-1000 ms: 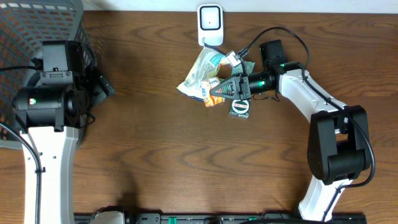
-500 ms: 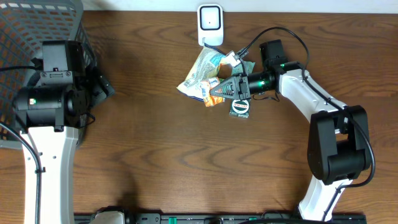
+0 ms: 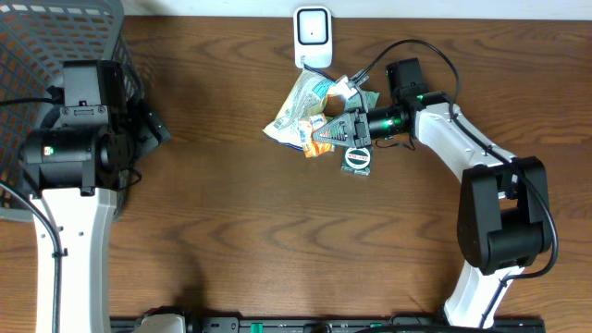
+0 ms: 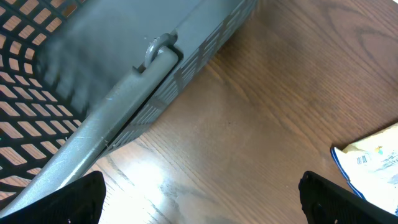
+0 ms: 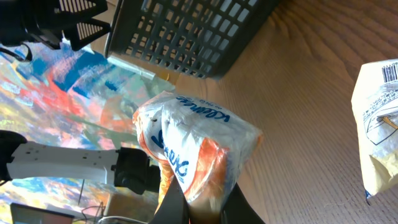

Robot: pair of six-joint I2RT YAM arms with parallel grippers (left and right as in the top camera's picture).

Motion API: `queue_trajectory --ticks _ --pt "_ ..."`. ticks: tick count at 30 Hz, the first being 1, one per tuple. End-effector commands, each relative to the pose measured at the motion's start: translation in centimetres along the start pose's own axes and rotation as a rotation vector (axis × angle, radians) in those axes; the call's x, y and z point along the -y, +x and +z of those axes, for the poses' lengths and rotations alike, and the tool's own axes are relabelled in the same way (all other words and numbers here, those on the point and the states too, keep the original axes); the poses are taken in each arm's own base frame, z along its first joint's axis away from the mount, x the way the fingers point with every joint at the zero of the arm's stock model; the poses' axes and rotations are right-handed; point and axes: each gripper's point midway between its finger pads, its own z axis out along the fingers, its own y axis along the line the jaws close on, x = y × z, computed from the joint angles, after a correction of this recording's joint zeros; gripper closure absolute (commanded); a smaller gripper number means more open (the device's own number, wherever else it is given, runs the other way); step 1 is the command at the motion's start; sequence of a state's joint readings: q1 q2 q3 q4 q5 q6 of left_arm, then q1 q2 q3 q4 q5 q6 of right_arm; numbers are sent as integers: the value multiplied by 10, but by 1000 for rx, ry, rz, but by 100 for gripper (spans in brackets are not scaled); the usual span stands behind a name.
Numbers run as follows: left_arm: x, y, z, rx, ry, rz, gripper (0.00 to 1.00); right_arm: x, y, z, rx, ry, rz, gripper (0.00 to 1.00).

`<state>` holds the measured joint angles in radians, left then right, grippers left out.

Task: Scan the item barcode
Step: 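Hold the orange-striped pack with the right gripper under the scanner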

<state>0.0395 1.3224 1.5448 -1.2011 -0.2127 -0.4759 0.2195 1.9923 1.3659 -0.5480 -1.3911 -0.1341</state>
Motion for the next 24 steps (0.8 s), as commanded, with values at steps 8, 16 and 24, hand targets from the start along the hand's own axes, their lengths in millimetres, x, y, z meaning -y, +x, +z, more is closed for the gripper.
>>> queue_trajectory --ticks 8,16,24 --pt "-4 0 3 -1 -20 -20 2 -10 -5 0 2 -15 16 99" --pt "-4 0 2 -1 -20 -20 2 -6 -9 -8 23 -5 37 99" --pt "-4 0 2 -1 -20 -20 2 9 -10 -10 23 82 42 99"
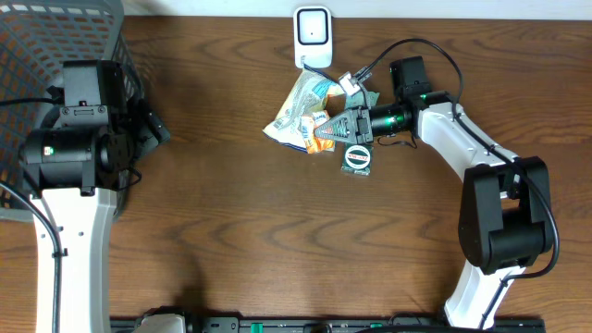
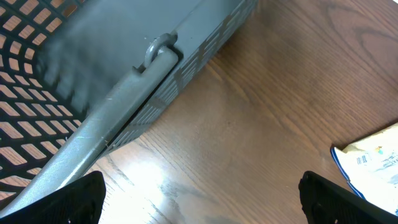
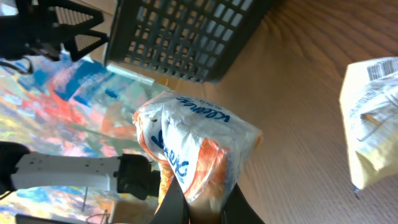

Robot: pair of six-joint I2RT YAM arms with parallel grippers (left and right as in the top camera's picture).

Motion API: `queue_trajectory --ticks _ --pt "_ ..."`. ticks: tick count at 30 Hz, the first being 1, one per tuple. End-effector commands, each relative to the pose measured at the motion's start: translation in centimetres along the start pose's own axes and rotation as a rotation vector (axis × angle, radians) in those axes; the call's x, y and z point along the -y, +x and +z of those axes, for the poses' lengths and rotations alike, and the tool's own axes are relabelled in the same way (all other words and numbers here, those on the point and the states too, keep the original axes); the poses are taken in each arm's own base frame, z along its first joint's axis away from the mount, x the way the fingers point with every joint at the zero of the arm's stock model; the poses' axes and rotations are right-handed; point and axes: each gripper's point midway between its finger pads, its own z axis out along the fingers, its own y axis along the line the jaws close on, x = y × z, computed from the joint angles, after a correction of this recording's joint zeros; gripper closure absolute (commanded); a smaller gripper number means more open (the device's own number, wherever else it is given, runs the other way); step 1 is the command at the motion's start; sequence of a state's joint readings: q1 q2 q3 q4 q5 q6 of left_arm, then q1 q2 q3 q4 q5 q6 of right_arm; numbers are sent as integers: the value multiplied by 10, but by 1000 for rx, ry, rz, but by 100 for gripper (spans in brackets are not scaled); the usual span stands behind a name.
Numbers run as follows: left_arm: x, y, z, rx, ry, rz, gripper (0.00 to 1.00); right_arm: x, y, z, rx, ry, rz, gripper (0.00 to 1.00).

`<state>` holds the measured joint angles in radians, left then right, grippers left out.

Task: Scan the item barcode
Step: 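Hold the orange-striped pack with the right gripper under the scanner, then carry the orange-striped pack with the right gripper to the right side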

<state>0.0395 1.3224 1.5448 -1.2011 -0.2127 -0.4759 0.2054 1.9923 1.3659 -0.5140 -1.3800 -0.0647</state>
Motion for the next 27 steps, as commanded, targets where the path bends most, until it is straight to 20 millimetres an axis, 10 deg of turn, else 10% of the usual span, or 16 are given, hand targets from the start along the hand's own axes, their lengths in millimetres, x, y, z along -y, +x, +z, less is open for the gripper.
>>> queue_trajectory --ticks 1,8,18,27 --pt "-4 0 3 -1 -20 -20 2 12 -5 -4 7 110 28 99" --pt "-4 0 2 -1 -20 -20 2 45 9 -17 -35 387 73 99" --pt "-4 0 2 -1 -20 -20 2 32 -11 -78 15 980 -54 99" --pt "-4 0 2 -1 -20 -20 2 13 -19 -49 13 849 -135 99"
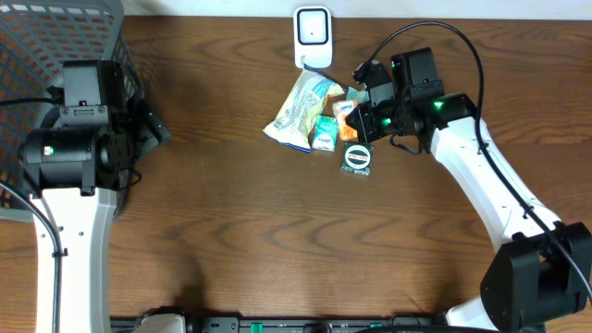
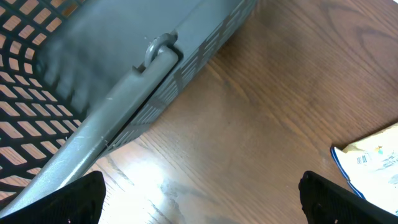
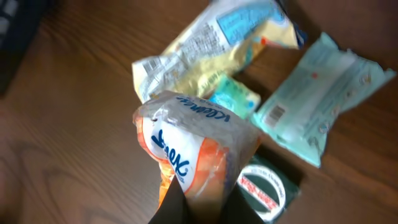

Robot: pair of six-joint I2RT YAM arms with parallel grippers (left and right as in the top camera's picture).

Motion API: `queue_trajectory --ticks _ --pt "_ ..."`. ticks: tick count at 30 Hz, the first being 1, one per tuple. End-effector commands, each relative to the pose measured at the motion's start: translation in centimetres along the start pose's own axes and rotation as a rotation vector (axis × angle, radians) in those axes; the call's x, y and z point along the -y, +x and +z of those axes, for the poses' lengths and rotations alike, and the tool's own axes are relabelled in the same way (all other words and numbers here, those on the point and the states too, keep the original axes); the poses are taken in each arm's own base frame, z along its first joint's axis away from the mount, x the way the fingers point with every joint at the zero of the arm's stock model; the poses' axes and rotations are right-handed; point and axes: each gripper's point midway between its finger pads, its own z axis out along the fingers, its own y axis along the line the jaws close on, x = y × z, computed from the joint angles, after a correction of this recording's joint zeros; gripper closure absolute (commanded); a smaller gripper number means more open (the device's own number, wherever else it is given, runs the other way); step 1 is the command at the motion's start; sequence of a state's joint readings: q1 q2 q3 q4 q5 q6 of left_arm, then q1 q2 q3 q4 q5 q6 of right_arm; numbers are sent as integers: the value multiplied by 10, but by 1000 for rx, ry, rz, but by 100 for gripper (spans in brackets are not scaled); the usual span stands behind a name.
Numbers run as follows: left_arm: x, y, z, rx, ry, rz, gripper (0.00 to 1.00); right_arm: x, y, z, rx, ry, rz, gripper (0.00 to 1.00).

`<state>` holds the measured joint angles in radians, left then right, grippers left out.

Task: Scan the item barcode
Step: 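Carry the orange-striped pack with the right gripper to the right side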

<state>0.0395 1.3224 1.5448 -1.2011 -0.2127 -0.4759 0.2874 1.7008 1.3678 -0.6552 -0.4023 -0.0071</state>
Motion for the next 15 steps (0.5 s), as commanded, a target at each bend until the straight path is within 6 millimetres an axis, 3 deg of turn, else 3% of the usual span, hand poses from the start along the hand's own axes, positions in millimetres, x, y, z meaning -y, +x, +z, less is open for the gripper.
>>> queue_trajectory --ticks 1,4,8,10,15 --pt "-4 0 2 -1 -20 -20 2 -21 -7 -2 22 -102 -15 99" --pt "-4 0 2 -1 -20 -20 2 -17 -13 -2 43 -80 -25 99" --pt "-4 0 2 -1 -20 -20 2 27 -18 -3 58 211 -50 99" --pt "-4 0 2 -1 -20 -20 2 41 -26 -7 81 349 -119 99" --pt "-4 0 2 -1 -20 -20 2 51 -63 -19 155 645 -388 99"
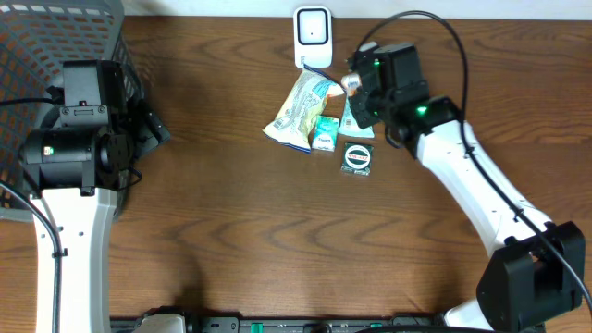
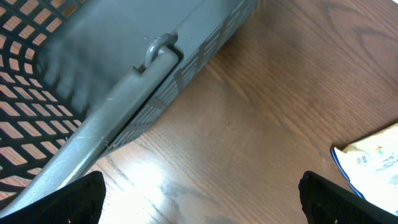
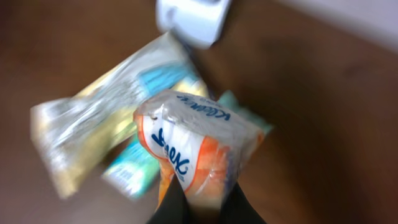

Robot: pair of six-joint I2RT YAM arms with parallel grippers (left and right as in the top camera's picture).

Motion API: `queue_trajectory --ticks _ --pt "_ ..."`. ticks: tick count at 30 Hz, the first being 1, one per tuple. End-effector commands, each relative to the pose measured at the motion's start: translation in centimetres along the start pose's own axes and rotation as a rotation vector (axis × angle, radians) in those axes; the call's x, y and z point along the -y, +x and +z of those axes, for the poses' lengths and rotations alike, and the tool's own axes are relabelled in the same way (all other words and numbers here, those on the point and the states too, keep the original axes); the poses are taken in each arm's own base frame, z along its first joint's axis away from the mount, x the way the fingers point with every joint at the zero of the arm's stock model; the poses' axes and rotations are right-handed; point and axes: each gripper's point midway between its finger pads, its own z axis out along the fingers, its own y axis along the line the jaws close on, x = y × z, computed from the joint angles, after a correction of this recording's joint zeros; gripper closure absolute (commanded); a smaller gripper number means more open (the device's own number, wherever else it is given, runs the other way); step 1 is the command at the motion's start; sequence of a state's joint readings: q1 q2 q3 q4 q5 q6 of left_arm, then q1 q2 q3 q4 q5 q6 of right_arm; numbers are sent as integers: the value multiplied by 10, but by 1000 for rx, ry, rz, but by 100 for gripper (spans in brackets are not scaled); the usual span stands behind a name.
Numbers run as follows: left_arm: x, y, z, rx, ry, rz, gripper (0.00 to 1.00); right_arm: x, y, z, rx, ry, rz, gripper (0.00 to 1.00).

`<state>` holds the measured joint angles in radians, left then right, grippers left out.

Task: Scan the item barcode
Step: 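Carry the orange-striped pack with the right gripper to the right side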

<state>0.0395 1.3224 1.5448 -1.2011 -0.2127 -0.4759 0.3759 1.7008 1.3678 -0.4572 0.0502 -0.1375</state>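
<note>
My right gripper [image 3: 196, 208] is shut on an orange-and-white tissue pack [image 3: 198, 147], held above the table just right of and in front of the white barcode scanner [image 3: 194, 15]. In the overhead view the right gripper [image 1: 355, 85] hangs close to the scanner [image 1: 313, 33], and the tissue pack [image 1: 351, 82] shows as a small orange-white patch at its tip. The right wrist view is blurred. My left gripper [image 2: 202, 208] stands open over bare wood beside the basket, with its dark fingertips [image 2: 73, 200] far apart.
A pile lies below the scanner: a yellow snack bag [image 1: 298, 111], a small teal packet [image 1: 324, 133], a teal wipes pack [image 1: 357, 126] partly under my arm, and a round tape tin [image 1: 357, 157]. A grey basket [image 1: 55, 46] fills the far left corner.
My right gripper, still shut on the tissue pack, has moved from over the pile back toward the scanner, which now shows in its wrist view. The left arm has not moved.
My right gripper held the tissue pack low beside the pile, pointing left toward the basket, at the first two moments. Then it held the pack above the pile, looking down on the items. Now the pack is up near the scanner. The left gripper stayed open by the basket.
</note>
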Motion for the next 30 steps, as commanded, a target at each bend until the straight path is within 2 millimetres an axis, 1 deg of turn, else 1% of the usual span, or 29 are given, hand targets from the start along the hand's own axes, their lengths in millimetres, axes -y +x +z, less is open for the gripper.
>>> queue_trajectory --ticks 1,3,4,6,8,9,10,11,12,13,14,16,18,20,21,22,25,27,30 --pt "-4 0 3 -1 -20 -20 2 21 -19 0 32 241 -195 99" --pt "-4 0 3 -1 -20 -20 2 18 -32 7 82 257 -219 99" --pt "-4 0 3 -1 -20 -20 2 18 -39 15 108 265 -219 99" --pt "-4 0 2 -1 -20 -20 2 19 -47 22 129 270 -217 99" --pt "-4 0 3 -1 -20 -20 2 20 -67 34 146 280 -260 99" --pt "-4 0 2 -1 -20 -20 2 19 -80 39 148 282 -293 99" --pt "-4 0 2 -1 -20 -20 2 17 -97 46 160 285 -319 99" --pt "-4 0 2 -1 -20 -20 2 17 -108 50 169 289 -334 99" --pt "-4 0 2 -1 -20 -20 2 19 -128 57 194 301 -355 99" --pt "-4 0 2 -1 -20 -20 2 19 -137 62 206 307 -372 99" --pt "-4 0 2 -1 -20 -20 2 19 -150 69 226 320 -404 99" --pt "-4 0 3 -1 -20 -20 2 20 -167 82 264 344 -445 99" --pt "-4 0 3 -1 -20 -20 2 20 -180 101 306 388 -553 99" --pt "-4 0 3 -1 -20 -20 2 18 -184 119 326 435 -682 99" --pt "-4 0 3 -1 -20 -20 2 15 -182 132 329 460 -756 99" --pt "-4 0 2 -1 -20 -20 2 10 -174 150 324 465 -796 99" --pt "-4 0 2 -1 -20 -20 2 2 -157 175 313 429 -798 99" --pt "-4 0 2 -1 -20 -20 3 1 -148 185 299 409 -807 99" --pt "-4 0 3 -1 -20 -20 2 7 -145 188 294 410 -786 99"
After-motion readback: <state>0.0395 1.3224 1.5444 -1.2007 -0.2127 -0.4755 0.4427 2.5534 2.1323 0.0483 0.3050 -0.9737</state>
